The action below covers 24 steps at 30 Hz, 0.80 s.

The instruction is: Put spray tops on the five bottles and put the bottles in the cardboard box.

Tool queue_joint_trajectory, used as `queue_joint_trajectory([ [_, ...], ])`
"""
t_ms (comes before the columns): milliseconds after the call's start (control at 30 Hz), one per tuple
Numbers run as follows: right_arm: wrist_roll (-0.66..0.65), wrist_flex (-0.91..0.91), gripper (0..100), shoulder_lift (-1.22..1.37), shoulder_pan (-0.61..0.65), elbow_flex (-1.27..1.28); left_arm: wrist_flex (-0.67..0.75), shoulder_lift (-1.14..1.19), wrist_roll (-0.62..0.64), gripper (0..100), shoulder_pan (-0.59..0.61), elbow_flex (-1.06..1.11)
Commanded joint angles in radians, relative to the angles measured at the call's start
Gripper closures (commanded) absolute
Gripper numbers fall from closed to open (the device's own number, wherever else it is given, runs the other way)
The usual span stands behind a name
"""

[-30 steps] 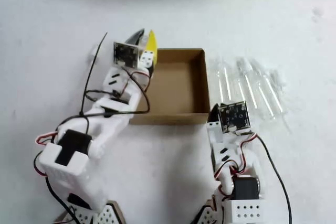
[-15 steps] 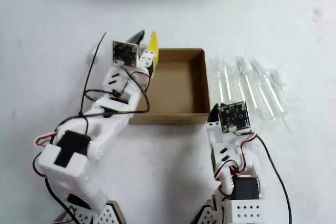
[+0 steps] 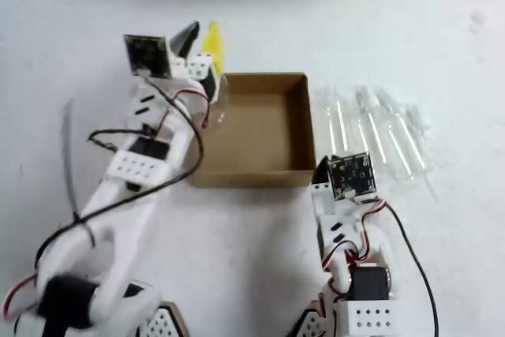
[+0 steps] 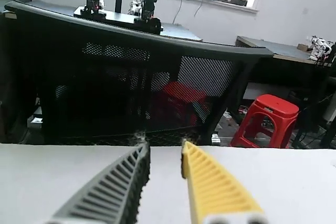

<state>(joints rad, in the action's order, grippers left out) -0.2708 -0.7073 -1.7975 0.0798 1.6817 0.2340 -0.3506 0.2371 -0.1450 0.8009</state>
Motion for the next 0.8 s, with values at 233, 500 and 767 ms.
queue_joint_trajectory([
  [233, -0.017, -0.004, 97.7, -0.001, -0.002, 0.009, -0.961, -0.289, -0.003, 90, 0.091, -0.362],
  [500, -0.017, -0.004, 97.7, -0.001, -0.004, 0.009, -1.398, -0.289, -0.005, 90, 0.182, -0.442],
  [767, -0.017, -0.004, 97.7, -0.001, -0.007, 0.009, -1.478, -0.295, 0.003, 90, 0.335, -0.287],
])
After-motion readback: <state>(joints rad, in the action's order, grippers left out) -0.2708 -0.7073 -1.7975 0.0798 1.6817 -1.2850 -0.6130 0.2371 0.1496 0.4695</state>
